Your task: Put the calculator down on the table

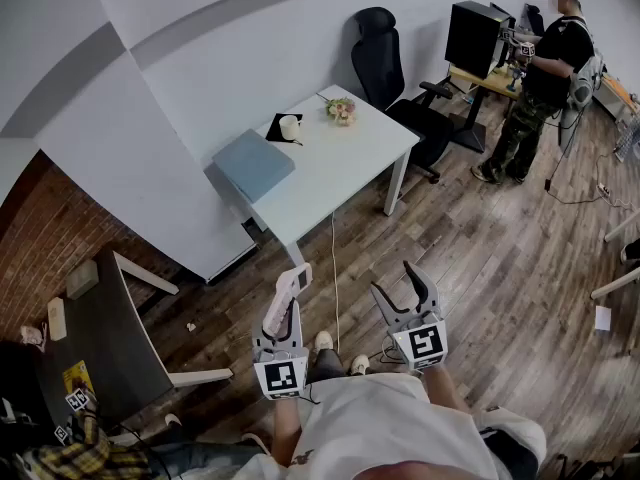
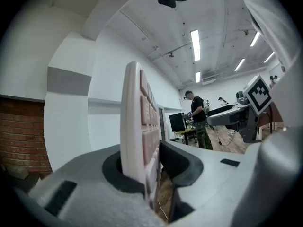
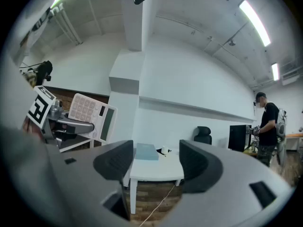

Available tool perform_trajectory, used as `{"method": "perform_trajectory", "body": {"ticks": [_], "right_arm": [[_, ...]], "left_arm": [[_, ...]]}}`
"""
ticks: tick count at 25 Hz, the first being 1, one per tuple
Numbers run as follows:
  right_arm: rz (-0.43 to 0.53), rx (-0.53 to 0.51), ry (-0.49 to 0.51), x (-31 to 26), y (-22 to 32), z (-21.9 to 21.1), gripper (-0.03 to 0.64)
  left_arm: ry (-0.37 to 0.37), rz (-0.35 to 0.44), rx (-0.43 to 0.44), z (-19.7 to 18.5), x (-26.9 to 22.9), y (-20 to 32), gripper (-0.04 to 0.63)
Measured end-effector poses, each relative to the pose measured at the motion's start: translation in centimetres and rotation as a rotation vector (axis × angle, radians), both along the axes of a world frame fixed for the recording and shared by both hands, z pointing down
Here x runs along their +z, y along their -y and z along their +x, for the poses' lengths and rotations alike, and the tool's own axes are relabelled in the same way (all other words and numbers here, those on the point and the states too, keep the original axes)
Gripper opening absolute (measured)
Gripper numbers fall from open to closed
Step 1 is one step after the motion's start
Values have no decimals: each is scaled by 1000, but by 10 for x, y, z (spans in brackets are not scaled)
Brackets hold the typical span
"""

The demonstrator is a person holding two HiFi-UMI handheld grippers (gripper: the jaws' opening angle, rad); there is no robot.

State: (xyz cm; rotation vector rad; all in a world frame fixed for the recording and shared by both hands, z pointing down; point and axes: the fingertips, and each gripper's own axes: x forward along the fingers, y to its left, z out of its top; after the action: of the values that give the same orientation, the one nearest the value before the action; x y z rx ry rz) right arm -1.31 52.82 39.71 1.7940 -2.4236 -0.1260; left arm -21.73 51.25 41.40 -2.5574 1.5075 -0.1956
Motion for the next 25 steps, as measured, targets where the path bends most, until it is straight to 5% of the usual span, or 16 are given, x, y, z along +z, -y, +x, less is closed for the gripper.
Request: {"method": "perform_trajectory", "body": {"ticks": [25], "right_arm": [[-28,43,-34,15,141,-13,317]], "left_arm": [[-21,-3,32,-10,3,153,102]]}}
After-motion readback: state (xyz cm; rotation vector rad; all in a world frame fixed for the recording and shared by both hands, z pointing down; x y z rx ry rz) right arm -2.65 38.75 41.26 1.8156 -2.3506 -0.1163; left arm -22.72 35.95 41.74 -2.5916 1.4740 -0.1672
